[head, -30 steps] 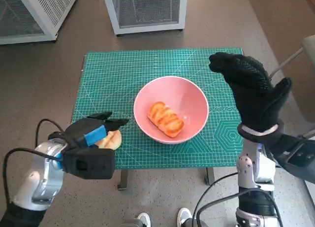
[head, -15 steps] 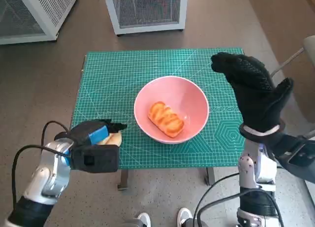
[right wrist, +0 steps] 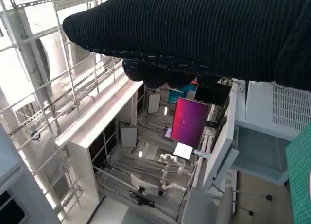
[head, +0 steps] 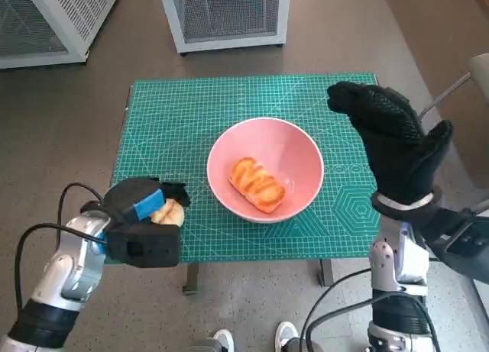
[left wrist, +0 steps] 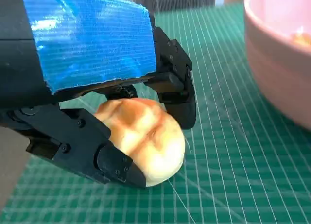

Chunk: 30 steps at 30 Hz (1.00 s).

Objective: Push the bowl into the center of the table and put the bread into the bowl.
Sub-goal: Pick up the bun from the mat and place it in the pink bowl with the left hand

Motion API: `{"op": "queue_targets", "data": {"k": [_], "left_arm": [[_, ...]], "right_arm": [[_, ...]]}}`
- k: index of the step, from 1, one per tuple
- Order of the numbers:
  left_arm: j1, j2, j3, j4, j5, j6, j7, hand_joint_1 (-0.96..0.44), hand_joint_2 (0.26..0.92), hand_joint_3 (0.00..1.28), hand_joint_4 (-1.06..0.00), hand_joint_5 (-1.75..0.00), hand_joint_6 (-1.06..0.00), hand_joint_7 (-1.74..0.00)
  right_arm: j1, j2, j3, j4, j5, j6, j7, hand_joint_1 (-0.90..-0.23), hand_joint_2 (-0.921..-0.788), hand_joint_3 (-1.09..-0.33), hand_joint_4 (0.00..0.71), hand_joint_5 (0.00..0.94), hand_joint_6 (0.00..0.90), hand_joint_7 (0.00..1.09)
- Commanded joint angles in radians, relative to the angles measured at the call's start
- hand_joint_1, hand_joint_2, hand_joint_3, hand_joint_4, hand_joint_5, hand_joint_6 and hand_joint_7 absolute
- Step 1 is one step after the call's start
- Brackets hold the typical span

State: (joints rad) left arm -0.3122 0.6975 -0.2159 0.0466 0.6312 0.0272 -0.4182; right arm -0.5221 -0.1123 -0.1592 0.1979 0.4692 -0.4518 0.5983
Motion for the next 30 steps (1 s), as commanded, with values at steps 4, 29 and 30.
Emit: {"op": "queue_targets", "data": {"k": [4,29,30], "left_arm": [[0.012,0.014,0.091,-0.103,-0.05,0.014,0.002,0.0,0.92,0.1,-0.67,-1.14,-0.57,-1.27],[-0.114,-0.041,0.17,-0.354,-0.102,0.077,-0.003,0.0,0.918,0.03,-0.78,-1.06,-0.64,-1.16],[-0.125,-0.046,0.163,-0.355,-0.096,0.078,-0.003,0.0,0.918,0.03,-0.78,-1.06,-0.64,-1.15]], "right_arm": [[0.015,-0.002,0.002,0.016,-0.001,0.001,0.011,-0.368,-0.921,-0.52,0.565,0.068,0.206,0.81],[0.03,0.007,0.007,0.025,-0.004,-0.006,0.013,-0.372,-0.921,-0.537,0.577,0.087,0.155,0.87],[0.03,0.007,0.007,0.025,-0.003,-0.006,0.014,-0.373,-0.921,-0.537,0.576,0.088,0.153,0.88]]}}
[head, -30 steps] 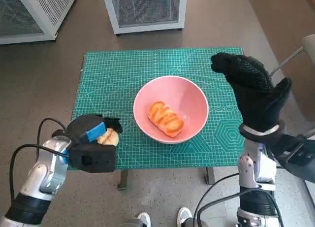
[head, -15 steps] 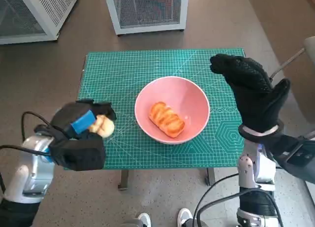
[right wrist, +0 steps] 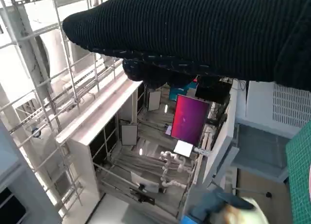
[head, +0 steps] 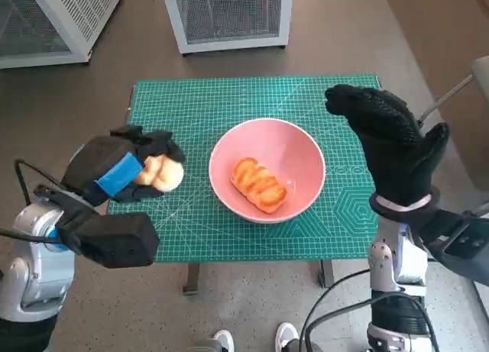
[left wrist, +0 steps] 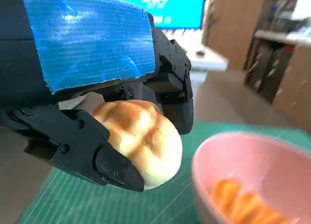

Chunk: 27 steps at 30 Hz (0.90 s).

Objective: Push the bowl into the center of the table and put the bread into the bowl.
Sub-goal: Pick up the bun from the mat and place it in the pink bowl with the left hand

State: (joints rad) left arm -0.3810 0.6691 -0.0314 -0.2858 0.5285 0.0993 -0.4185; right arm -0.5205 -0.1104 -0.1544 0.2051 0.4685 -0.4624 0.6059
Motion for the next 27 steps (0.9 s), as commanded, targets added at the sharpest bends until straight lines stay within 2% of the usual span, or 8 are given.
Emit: {"op": "queue_targets", "data": {"k": [1,11,14,16,18,22,27], "left_arm": [[-0.072,-0.027,-0.036,-0.022,0.015,0.008,-0.003,0.0,0.917,0.03,-0.78,-1.06,-0.64,-1.15],[-0.245,-0.131,-0.178,0.0,0.081,0.02,-0.032,0.0,0.92,0.03,-0.76,-1.07,-0.64,-1.17],[-0.278,-0.157,-0.207,0.028,0.09,0.004,-0.025,0.0,0.92,0.03,-0.76,-1.06,-0.64,-1.18],[-0.296,-0.173,-0.225,0.059,0.089,-0.015,-0.014,0.0,0.92,0.03,-0.76,-1.06,-0.63,-1.19],[-0.312,-0.194,-0.241,0.097,0.086,-0.036,-0.002,0.0,0.92,0.03,-0.77,-1.06,-0.63,-1.19],[-0.343,-0.24,-0.27,0.183,0.083,-0.073,0.028,0.0,0.92,0.04,-0.77,-1.09,-0.62,-1.16],[-0.367,-0.295,-0.301,0.296,0.079,-0.127,0.075,0.0,0.92,0.05,-0.74,-1.15,-0.61,-1.14]], "right_arm": [[0.029,0.006,0.002,0.018,-0.003,0.005,0.006,-0.374,-0.921,-0.538,0.576,0.088,0.152,0.88],[0.039,0.013,0.008,0.02,-0.009,-0.003,0.004,-0.376,-0.921,-0.55,0.555,0.117,0.113,0.94],[0.044,0.014,0.009,0.019,-0.011,-0.007,0.004,-0.374,-0.921,-0.556,0.52,0.181,0.099,0.97],[0.047,0.014,0.008,0.021,-0.011,-0.009,0.004,-0.372,-0.921,-0.558,0.426,0.36,0.088,0.99],[0.051,0.014,0.008,0.02,-0.013,-0.012,0.004,-0.372,-0.921,-0.56,0.375,0.456,0.084,0.99],[0.057,0.012,0.008,0.021,-0.016,-0.018,0.002,-0.371,-0.921,-0.563,0.346,0.51,0.081,1.0],[0.064,0.009,0.004,0.022,-0.016,-0.022,0.0,-0.37,-0.921,-0.566,0.334,0.534,0.079,1.0]]}}
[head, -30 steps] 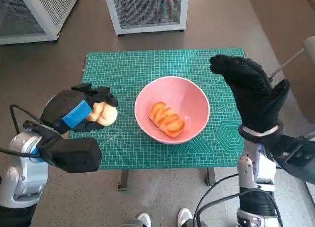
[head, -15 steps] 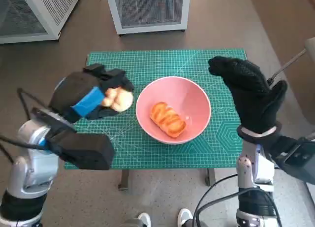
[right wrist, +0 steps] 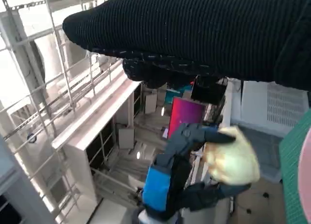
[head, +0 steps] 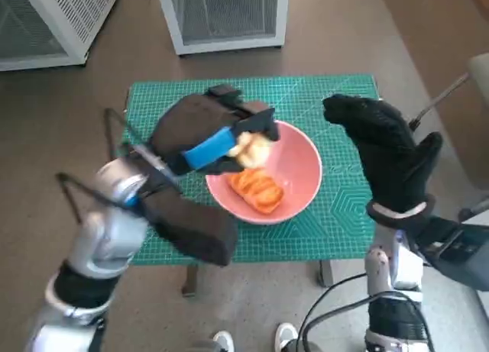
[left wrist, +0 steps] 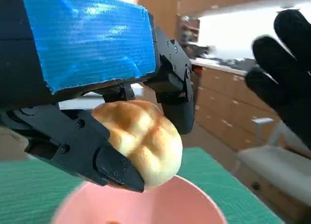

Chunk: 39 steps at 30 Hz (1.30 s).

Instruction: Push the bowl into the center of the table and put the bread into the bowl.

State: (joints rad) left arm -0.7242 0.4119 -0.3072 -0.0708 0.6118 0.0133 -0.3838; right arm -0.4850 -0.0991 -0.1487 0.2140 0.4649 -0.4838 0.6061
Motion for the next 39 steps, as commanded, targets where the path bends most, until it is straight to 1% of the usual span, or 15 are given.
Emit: {"op": "queue_targets", "data": {"k": [1,3,5,6,7,8,9,10,11,14,17,20,27,34,39], "left_arm": [[-0.026,-0.046,-0.028,0.099,-0.006,-0.049,0.047,0.0,0.92,0.06,-0.73,-1.17,-0.6,-1.15],[-0.03,-0.071,-0.037,0.153,-0.016,-0.068,0.062,0.0,0.92,0.08,-0.7,-1.2,-0.59,-1.16],[-0.028,-0.086,-0.045,0.198,-0.019,-0.086,0.074,0.0,0.921,0.19,-0.56,-1.3,-0.47,-1.33],[-0.025,-0.089,-0.048,0.213,-0.018,-0.094,0.079,-0.02,0.893,0.19,-0.47,-1.15,-0.4,-1.22],[-0.021,-0.09,-0.053,0.231,-0.015,-0.103,0.085,-0.06,0.861,0.18,-0.4,-0.83,-0.35,-0.98],[-0.019,-0.091,-0.055,0.243,-0.012,-0.11,0.089,-0.15,0.839,0.15,-0.3,-0.56,-0.27,-0.76],[-0.018,-0.092,-0.057,0.25,-0.01,-0.114,0.091,-0.18,0.836,0.14,-0.27,-0.45,-0.25,-0.68],[-0.017,-0.092,-0.059,0.259,-0.006,-0.118,0.093,-0.23,0.836,0.1,-0.23,-0.29,-0.22,-0.55],[-0.016,-0.09,-0.063,0.264,0.001,-0.122,0.095,-0.32,0.841,0.08,-0.18,-0.19,-0.18,-0.45],[-0.013,-0.083,-0.07,0.269,0.02,-0.135,0.105,-0.55,0.878,0.06,-0.12,-0.06,-0.13,-0.34],[-0.005,-0.073,-0.073,0.265,0.038,-0.146,0.122,-0.65,0.906,0.08,-0.09,-0.02,-0.11,-0.29],[0.004,-0.069,-0.071,0.264,0.041,-0.154,0.136,-0.68,0.916,0.1,-0.07,-0.01,-0.09,-0.27],[0.031,-0.074,-0.04,0.26,-0.013,-0.175,0.158,-0.7,0.921,0.13,-0.04,0.0,-0.09,-0.26],[0.064,-0.078,0.016,0.248,-0.101,-0.214,0.172,-0.71,0.921,0.25,-0.05,0.0,-0.09,-0.25],[0.096,-0.082,0.072,0.208,-0.192,-0.22,0.152,-0.73,0.921,0.31,-0.06,-0.01,-0.1,-0.25]], "right_arm": [[0.03,-0.003,-0.002,0.012,-0.012,0.0,0.0,-0.368,-0.921,-0.566,0.332,0.537,0.079,1.0],[0.033,-0.004,-0.003,0.01,-0.013,-0.001,-0.002,-0.366,-0.921,-0.566,0.33,0.542,0.079,1.0],[0.035,-0.005,-0.005,0.008,-0.013,-0.002,-0.003,-0.363,-0.921,-0.563,0.328,0.546,0.081,1.0],[0.036,-0.006,-0.005,0.006,-0.014,-0.002,-0.004,-0.362,-0.921,-0.563,0.328,0.547,0.082,1.0],[0.037,-0.006,-0.006,0.006,-0.013,-0.003,-0.004,-0.361,-0.921,-0.562,0.327,0.548,0.083,1.0],[0.037,-0.007,-0.006,0.006,-0.013,-0.003,-0.004,-0.359,-0.921,-0.56,0.328,0.549,0.085,0.99],[0.039,-0.007,-0.007,0.004,-0.012,-0.003,-0.004,-0.359,-0.921,-0.559,0.328,0.549,0.086,0.99],[0.038,-0.008,-0.008,0.006,-0.012,-0.003,-0.004,-0.358,-0.921,-0.558,0.328,0.549,0.088,0.99],[0.037,-0.009,-0.008,0.007,-0.013,-0.003,-0.005,-0.358,-0.921,-0.558,0.328,0.549,0.089,0.99],[0.035,-0.01,-0.008,0.007,-0.016,-0.003,-0.009,-0.356,-0.921,-0.557,0.328,0.548,0.091,0.98],[0.031,-0.01,-0.007,0.008,-0.018,-0.002,-0.013,-0.356,-0.921,-0.557,0.329,0.547,0.093,0.98],[0.031,-0.01,-0.005,0.006,-0.02,-0.002,-0.016,-0.359,-0.921,-0.555,0.33,0.545,0.095,0.97],[0.027,-0.012,-0.004,0.003,-0.022,-0.005,-0.021,-0.37,-0.921,-0.548,0.335,0.54,0.101,0.97],[0.027,-0.014,-0.004,-0.004,-0.017,0.001,-0.025,-0.372,-0.921,-0.542,0.344,0.525,0.112,0.95],[0.028,-0.013,-0.002,-0.015,-0.019,0.006,-0.034,-0.369,-0.921,-0.54,0.355,0.507,0.123,0.94]]}}
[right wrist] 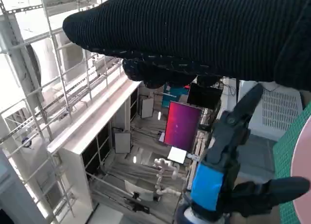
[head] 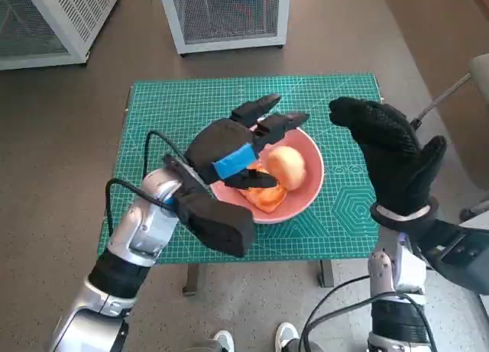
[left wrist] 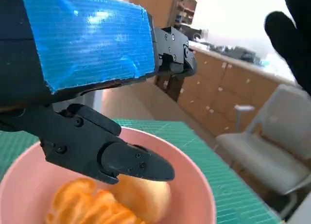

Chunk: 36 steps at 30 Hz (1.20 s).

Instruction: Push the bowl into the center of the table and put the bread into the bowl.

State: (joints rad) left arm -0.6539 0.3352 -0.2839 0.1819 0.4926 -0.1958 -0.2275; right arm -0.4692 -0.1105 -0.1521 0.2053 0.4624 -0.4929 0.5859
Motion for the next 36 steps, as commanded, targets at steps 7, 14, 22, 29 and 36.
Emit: {"op": "queue_targets", "data": {"k": [7,14,22,29,36], "left_arm": [[0.088,0.001,0.15,-0.153,-0.256,-0.002,-0.057,-0.7,0.921,0.37,-0.08,-0.01,-0.14,-0.24],[0.137,-0.052,0.25,-0.216,-0.472,-0.108,-0.053,-0.68,0.921,0.47,-0.1,-0.01,-0.11,-0.35],[0.148,-0.154,0.303,-0.191,-0.629,-0.272,-0.035,-0.67,0.921,0.58,-0.15,-0.03,0.0,-0.65],[0.175,-0.191,0.323,-0.163,-0.785,-0.316,-0.106,-0.62,0.921,0.51,-0.17,-0.04,0.0,-0.68],[0.199,-0.207,0.346,-0.156,-0.845,-0.354,-0.148,-0.6,0.921,0.39,-0.18,-0.02,-0.09,-0.54]], "right_arm": [[0.011,-0.003,0.002,-0.031,-0.017,0.027,-0.034,-0.369,-0.921,-0.526,0.399,0.418,0.161,0.87],[-0.012,-0.007,-0.005,-0.044,-0.036,0.021,-0.071,-0.376,-0.921,-0.497,0.454,0.218,0.197,0.75],[-0.05,0.007,0.004,-0.059,-0.076,-0.007,-0.112,-0.356,-0.921,-0.489,0.411,0.1,0.164,0.69],[-0.076,0.008,0.013,-0.057,-0.114,-0.024,-0.137,-0.334,-0.921,-0.485,0.368,0.06,0.128,0.67],[-0.086,-0.007,0.022,-0.069,-0.149,-0.025,-0.152,-0.354,-0.921,-0.489,0.352,0.044,0.1,0.66]]}}
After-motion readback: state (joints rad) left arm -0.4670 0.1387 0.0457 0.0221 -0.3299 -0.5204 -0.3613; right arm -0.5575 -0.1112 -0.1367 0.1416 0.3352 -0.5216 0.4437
